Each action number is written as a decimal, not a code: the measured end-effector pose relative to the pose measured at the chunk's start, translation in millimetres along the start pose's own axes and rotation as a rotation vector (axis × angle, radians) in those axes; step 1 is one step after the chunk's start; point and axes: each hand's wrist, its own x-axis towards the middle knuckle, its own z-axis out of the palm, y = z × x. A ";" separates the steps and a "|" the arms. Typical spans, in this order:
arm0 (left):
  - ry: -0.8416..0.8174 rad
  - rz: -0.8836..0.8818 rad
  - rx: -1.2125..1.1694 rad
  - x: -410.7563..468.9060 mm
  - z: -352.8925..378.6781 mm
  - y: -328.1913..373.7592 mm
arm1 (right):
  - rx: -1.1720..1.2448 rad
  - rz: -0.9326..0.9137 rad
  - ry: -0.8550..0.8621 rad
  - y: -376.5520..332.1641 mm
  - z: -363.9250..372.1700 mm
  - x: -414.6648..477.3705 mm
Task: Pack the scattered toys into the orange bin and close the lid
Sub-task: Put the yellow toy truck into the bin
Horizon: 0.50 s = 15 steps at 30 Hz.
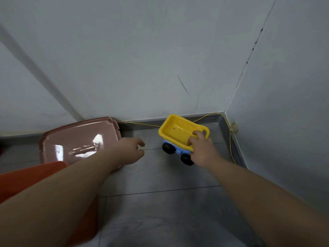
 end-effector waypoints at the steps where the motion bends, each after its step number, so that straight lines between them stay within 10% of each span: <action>1: 0.029 -0.004 -0.017 -7.0 -6.4 -4.7 | -0.007 -0.056 0.017 -12.6 -5.0 -1.7; 9: 0.315 -0.169 -0.601 -65.8 -52.9 -74.6 | 0.113 -0.383 0.098 -131.9 -34.6 -13.9; 15: 0.449 -0.252 -0.619 -125.7 -62.7 -154.8 | 0.069 -0.510 0.080 -224.8 -43.0 -22.1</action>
